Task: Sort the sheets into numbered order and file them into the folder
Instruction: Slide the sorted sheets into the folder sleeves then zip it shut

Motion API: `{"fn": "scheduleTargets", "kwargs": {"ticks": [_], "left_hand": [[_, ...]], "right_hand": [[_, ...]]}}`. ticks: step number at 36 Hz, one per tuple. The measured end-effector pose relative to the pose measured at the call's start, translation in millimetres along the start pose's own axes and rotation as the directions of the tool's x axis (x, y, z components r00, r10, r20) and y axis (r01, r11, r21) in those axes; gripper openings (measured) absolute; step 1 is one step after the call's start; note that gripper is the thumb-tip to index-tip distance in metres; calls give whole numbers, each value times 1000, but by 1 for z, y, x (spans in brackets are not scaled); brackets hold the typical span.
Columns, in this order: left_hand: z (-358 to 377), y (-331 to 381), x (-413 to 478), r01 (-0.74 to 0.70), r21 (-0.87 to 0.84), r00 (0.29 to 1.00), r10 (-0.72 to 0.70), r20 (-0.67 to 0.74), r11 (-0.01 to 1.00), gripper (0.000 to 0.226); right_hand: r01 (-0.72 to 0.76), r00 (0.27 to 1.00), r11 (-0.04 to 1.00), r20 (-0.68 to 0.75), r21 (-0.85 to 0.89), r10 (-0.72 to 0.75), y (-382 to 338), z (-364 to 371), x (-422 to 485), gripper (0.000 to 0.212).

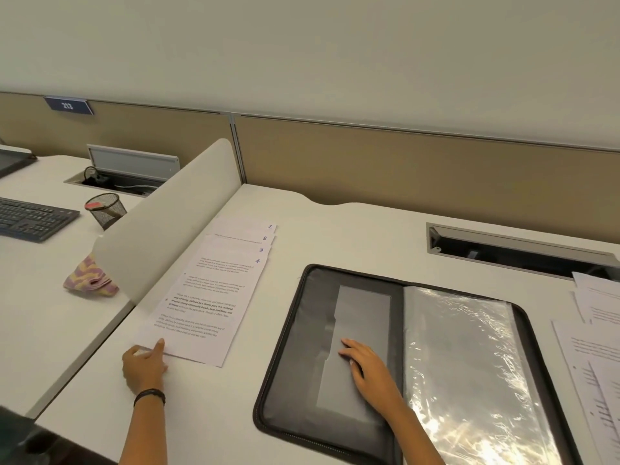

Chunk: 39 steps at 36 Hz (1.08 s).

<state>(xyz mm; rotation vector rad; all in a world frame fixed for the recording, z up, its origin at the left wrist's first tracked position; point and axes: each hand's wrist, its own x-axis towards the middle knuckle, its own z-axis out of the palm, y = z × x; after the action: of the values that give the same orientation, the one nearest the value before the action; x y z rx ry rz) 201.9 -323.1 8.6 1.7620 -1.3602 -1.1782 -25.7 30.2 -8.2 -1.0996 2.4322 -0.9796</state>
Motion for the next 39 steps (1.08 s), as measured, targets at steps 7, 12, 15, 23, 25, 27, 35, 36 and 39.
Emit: {"fn": "scheduleTargets", "kwargs": {"ticks": [7, 12, 15, 23, 25, 27, 35, 36, 39], "left_hand": [[20, 16, -36, -188, 140, 970, 206, -127, 972, 48], [40, 21, -58, -387, 83, 912, 394, -115, 918, 30], [58, 30, -78, -468, 34, 882, 469, -46, 883, 27], [111, 44, -140, -578, -150, 745, 593, 305, 802, 26], [124, 42, -156, -597, -173, 668, 605, 434, 783, 27], [138, 38, -170, -599, -180, 611, 591, 527, 780, 29], [184, 25, -237, -603, -237, 417, 554, 721, 762, 27], [190, 23, -245, -609, -235, 396, 548, 737, 757, 27], [207, 18, -268, -645, -223, 332, 531, 779, 731, 28]], "right_hand": [[30, 999, 994, 42, -102, -25, -10, -16, 3, 32], [28, 1000, 992, 3, -124, -28, -9, -36, -4, 33], [5, 999, 993, -36, -120, -9, -2, -52, -13, 32], [-108, 983, 990, -160, -91, 93, 27, -94, -46, 30], [-129, 977, 988, -183, -88, 111, 34, -105, -56, 31], [-149, 970, 986, -204, -80, 130, 43, -114, -65, 33], [-202, 933, 978, -314, -53, 176, 76, -148, -103, 35], [-204, 927, 978, -329, -47, 178, 80, -152, -107, 36], [-230, 915, 972, -349, -37, 203, 90, -161, -119, 37]]}}
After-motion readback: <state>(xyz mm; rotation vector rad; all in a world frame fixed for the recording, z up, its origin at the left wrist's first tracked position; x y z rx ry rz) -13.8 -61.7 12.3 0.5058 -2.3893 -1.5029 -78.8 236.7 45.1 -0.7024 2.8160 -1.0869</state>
